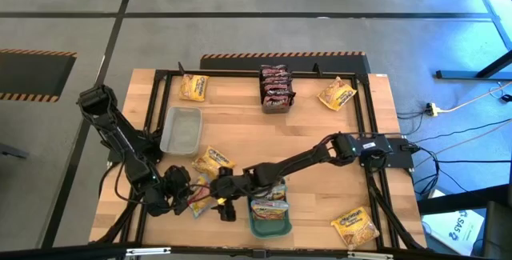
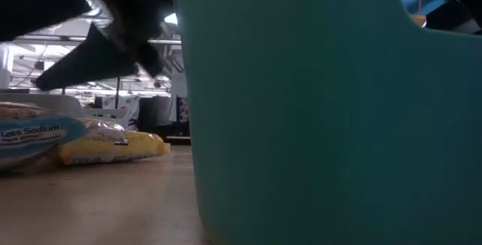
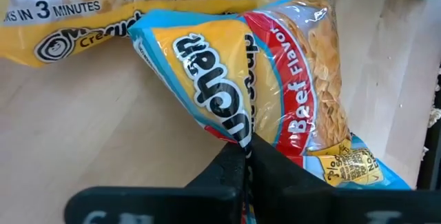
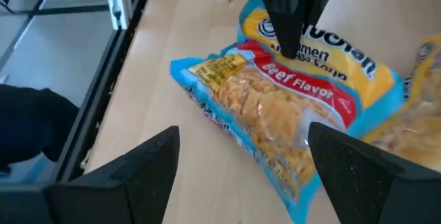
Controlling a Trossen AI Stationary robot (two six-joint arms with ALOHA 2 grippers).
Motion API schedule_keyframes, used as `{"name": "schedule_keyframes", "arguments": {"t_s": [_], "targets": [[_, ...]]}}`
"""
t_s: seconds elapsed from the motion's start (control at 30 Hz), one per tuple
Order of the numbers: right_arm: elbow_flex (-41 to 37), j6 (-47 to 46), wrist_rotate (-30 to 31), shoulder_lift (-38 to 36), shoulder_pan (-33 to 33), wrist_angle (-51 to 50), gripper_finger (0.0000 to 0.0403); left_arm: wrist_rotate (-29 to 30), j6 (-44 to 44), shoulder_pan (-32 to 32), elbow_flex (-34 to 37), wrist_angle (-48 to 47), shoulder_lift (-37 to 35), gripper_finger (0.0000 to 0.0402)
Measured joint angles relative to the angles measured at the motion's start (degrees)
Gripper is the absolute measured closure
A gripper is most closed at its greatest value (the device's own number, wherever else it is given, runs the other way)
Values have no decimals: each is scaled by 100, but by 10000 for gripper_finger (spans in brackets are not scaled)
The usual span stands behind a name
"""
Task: Sort Maruchan noodles
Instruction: Put the blue noodle pack into the blue bin
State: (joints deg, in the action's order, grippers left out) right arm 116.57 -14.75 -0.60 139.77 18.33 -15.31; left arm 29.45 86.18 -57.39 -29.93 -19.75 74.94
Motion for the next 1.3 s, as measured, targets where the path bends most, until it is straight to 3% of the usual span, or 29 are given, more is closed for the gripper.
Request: {"name": "schedule_keyframes", "arguments": {"t_s": [0.4, 0.77, 1.3], "targets": [[0, 482, 434, -392, 353, -1123, 100, 195, -707, -4, -548, -156, 2, 401], [0, 572, 622, -767, 587, -2159, 100, 681, -1515, 0, -1535, -1131, 2, 401], [-2, 395, 1470, -1225, 927, -3029, 100, 1062, -2588, 227, -2035, -1044, 252, 401]]}}
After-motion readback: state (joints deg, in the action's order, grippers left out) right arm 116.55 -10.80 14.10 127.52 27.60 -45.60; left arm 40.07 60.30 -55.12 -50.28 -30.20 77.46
